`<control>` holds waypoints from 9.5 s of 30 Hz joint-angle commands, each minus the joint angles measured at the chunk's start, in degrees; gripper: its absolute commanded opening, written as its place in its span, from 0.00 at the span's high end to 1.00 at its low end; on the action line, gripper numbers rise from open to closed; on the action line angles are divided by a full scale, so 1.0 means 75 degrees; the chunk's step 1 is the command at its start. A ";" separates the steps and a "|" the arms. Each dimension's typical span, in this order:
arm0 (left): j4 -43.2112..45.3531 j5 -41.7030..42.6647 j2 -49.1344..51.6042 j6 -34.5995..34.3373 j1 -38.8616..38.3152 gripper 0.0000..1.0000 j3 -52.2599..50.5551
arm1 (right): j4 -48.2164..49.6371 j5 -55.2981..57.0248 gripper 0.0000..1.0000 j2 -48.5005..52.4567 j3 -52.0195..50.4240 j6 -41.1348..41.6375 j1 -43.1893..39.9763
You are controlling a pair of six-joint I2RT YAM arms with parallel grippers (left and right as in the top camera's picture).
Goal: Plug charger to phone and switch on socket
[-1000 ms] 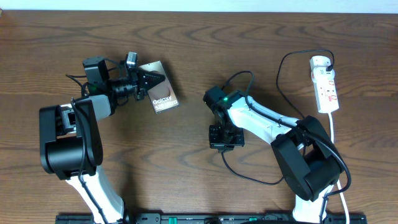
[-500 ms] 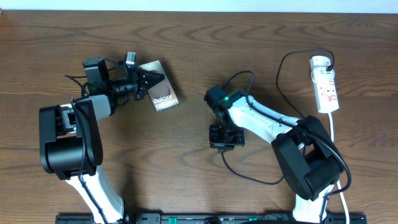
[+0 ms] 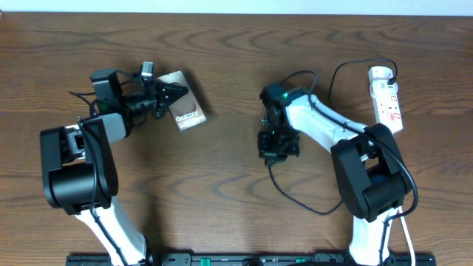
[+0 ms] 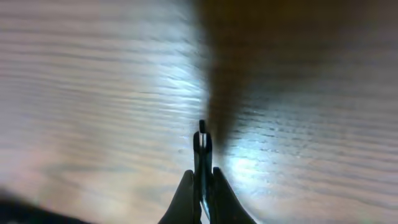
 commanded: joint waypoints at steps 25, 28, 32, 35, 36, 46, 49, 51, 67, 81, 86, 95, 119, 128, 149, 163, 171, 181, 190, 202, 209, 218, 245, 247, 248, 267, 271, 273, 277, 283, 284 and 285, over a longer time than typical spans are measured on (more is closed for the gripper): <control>0.0230 0.0799 -0.0125 -0.0125 0.0370 0.93 0.0067 | -0.1387 -0.7338 0.99 -0.0015 0.2346 -0.6446 -0.0050; 0.0487 0.0801 -0.0125 -0.0382 0.0370 0.93 0.0067 | -0.1105 -0.7373 0.99 -0.0003 0.2206 -0.6324 -0.0050; 0.1096 0.0801 -0.0125 -0.0886 0.0370 0.93 0.0070 | -0.0600 -0.7388 0.99 0.0157 0.1918 -0.5767 -0.0050; 0.1495 0.0836 -0.0125 -0.1204 0.0370 0.93 0.0067 | -0.0085 -0.7627 0.99 0.0338 0.1614 -0.5429 -0.0050; 0.1574 0.0857 -0.0125 -0.1250 0.0370 0.93 0.0067 | 0.0041 -0.7761 0.99 0.0434 0.1539 -0.5426 -0.0050; 0.1687 0.0886 -0.0125 -0.1297 0.0370 0.93 0.0070 | 0.0425 -0.8367 0.99 0.1107 0.1387 -0.5435 -0.0035; 0.1877 0.0930 -0.0125 -0.1300 0.0367 0.93 0.0067 | 0.0495 -0.8402 0.99 0.1253 0.1384 -0.5435 -0.0020; 0.2020 0.0941 -0.0125 -0.1300 0.0356 0.93 0.0067 | 0.0542 -0.8524 0.99 0.1297 0.1384 -0.5435 0.0006; 0.2433 0.0938 -0.0125 -0.1300 0.0338 0.93 0.0067 | 0.1437 -0.8717 0.99 0.1314 0.1381 -0.5024 0.0452; 0.3086 0.0565 -0.0125 -0.1623 -0.0154 0.93 0.0076 | 0.1871 -0.8594 0.99 0.1314 0.1378 -0.4945 0.0466; 0.3748 0.0545 -0.0125 -0.2317 -0.0160 0.93 0.0090 | 0.1877 -0.8524 0.99 0.1314 0.1378 -0.4948 0.0466; 0.4453 0.0271 -0.0125 -0.3474 -0.0160 0.93 0.0096 | 0.1976 -0.8515 0.99 0.1314 0.1378 -0.4945 0.0463; 0.4625 0.0341 -0.0125 -0.3526 -0.0160 0.93 0.0096 | 0.3547 -0.8443 0.99 0.1314 0.1378 -0.3273 0.0286; 0.4934 0.0472 -0.0125 -0.3558 -0.0169 0.93 0.0096 | 0.3620 -0.8396 0.99 0.1314 0.1378 -0.3174 0.0149; 0.5077 0.0303 -0.0125 -0.3617 -0.0350 0.93 0.0096 | 0.4249 -0.8396 0.99 0.1314 0.1378 -0.2547 0.0204; 0.5080 0.0245 -0.0125 -0.3620 -0.0460 0.93 0.0096 | 0.4252 -0.8378 0.99 0.1314 0.1378 -0.2550 0.0230; 0.5077 0.0102 -0.0125 -0.3698 -0.0460 0.93 0.0096 | 0.4269 -0.8364 0.99 0.1314 0.1378 -0.2550 0.0259; 0.5077 0.0137 -0.0125 -0.3704 -0.0463 0.93 0.0096 | 0.4278 -0.8332 0.99 0.1314 0.1378 -0.2553 0.0265; 0.5085 0.0303 -0.0125 -0.3698 -0.0469 0.93 0.0096 | 0.4334 -0.8311 0.99 0.1314 0.1378 -0.2550 0.0265; 0.5517 0.0516 -0.0125 -0.3695 -0.0606 0.93 0.0096 | 0.4331 -0.8311 0.99 0.1314 0.1378 -0.2547 0.0265; 0.5537 0.0519 -0.0125 -0.3698 -0.0606 0.93 0.0096 | 0.4334 -0.8314 0.99 0.1314 0.1378 -0.2547 0.0265; 0.5779 0.0743 -0.0125 -0.3698 -0.0606 0.93 0.0096 | 0.4398 -0.8329 0.99 0.1314 0.1378 -0.2320 0.0265; 0.5878 0.1402 -0.0125 -0.3634 -0.0606 0.93 0.0096 | 0.4616 -0.8545 0.99 0.1314 0.1378 -0.1970 0.0256; 0.5878 0.1402 -0.0125 -0.3634 -0.0606 0.93 0.0096 | 0.4616 -0.8545 0.99 0.1314 0.1378 -0.1970 0.0256; 0.5878 0.1402 -0.0125 -0.3634 -0.0606 0.93 0.0096 | 0.4616 -0.8542 0.99 0.1314 0.1378 -0.1973 0.0256; 0.5878 0.1405 -0.0125 -0.3459 -0.0889 0.93 0.0096 | 0.4759 -0.8673 0.99 0.1314 0.1381 -0.1833 0.0044; 0.5878 0.1405 -0.0125 -0.3462 -0.0889 0.93 0.0096 | 0.5074 -0.8772 0.99 0.1314 0.1381 -0.1571 0.0044; 0.5878 0.1405 -0.0125 -0.3462 -0.0889 0.93 0.0096 | 0.5205 -0.8775 0.99 0.1314 0.1381 -0.1489 0.0041; 0.5875 0.1405 -0.0125 -0.3462 -0.0889 0.93 0.0096 | 0.5251 -0.8775 0.99 0.1314 0.1381 -0.1483 0.0044; 0.5875 0.1405 -0.0125 -0.3462 -0.0889 0.93 0.0096 | 0.5251 -0.8775 0.99 0.1314 0.1381 -0.1486 0.0044; 0.5875 0.1405 -0.0125 -0.3462 -0.0889 0.93 0.0096 | 0.5251 -0.8772 0.99 0.1314 0.1381 -0.1486 0.0044; 0.5878 0.1405 -0.0125 -0.3462 -0.0889 0.93 0.0096 | 0.5251 -0.8775 0.99 0.1314 0.1381 -0.1486 0.0044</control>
